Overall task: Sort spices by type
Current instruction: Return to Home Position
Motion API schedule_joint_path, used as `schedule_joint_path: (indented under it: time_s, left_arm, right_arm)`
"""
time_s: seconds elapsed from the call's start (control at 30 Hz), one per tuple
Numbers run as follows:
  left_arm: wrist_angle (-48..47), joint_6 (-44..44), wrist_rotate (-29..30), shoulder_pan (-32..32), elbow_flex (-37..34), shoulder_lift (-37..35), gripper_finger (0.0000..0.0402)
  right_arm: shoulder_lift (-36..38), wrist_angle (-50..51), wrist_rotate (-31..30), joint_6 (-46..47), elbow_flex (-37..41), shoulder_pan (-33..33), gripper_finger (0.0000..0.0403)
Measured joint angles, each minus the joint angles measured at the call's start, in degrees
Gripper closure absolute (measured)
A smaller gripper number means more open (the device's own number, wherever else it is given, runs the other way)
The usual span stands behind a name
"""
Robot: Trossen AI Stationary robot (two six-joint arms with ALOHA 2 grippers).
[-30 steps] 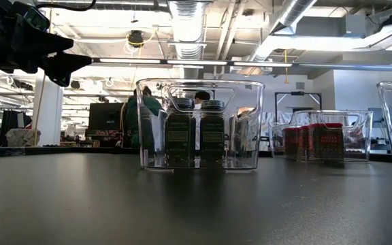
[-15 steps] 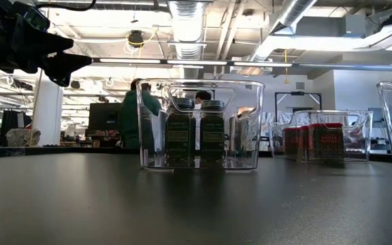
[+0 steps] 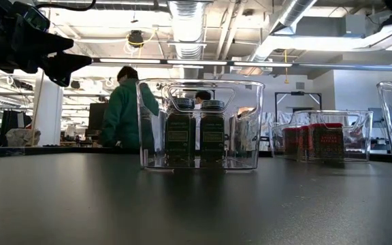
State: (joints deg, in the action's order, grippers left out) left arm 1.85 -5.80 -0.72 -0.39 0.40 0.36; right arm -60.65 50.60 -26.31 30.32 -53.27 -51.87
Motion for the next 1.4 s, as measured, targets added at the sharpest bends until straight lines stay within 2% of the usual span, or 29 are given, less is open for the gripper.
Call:
schedule_joint_path:
  time_s: [0.17,0.27,0.43,0.57,0.7,0.8,1.0,1.17,1.4]
  left_arm:
    - [0.0,0.0,0.0,0.0,0.0,0.0,0.0164]
    - [0.0,0.0,0.0,0.0,0.0,0.0,0.0164]
    - [0.0,0.0,0.0,0.0,0.0,0.0,0.0164]
    - [0.0,0.0,0.0,0.0,0.0,0.0,0.0164]
    - [0.0,0.0,0.0,0.0,0.0,0.0,0.0164]
    - [0.0,0.0,0.0,0.0,0.0,0.0,0.0164]
    - [0.0,0.0,0.0,0.0,0.0,0.0,0.0164]
    - [0.0,0.0,0.0,0.0,0.0,0.0,0.0164]
    - [0.0,0.0,0.0,0.0,0.0,0.0,0.0164]
  right_arm:
    - [6.2,-9.3,-2.1,-3.5,9.6,4.7,0.0154]
    - [11.1,-20.1,-1.7,-6.9,17.1,8.3,0.0154]
    - [20.1,-44.1,6.2,-18.3,28.2,17.3,0.0154]
    - [27.1,-54.2,13.1,-23.1,34.4,27.0,0.0154]
    - [33.1,-56.3,20.6,-23.3,38.1,36.3,0.0154]
    - [37.5,-56.1,22.5,-22.8,40.6,40.5,0.0154]
    - [45.3,-59.7,22.5,-20.1,46.8,42.3,0.0154]
    - [50.5,-67.5,18.3,-19.8,52.5,42.3,0.0154]
    - [56.5,-65.3,17.2,-19.7,52.8,45.4,0.0154]
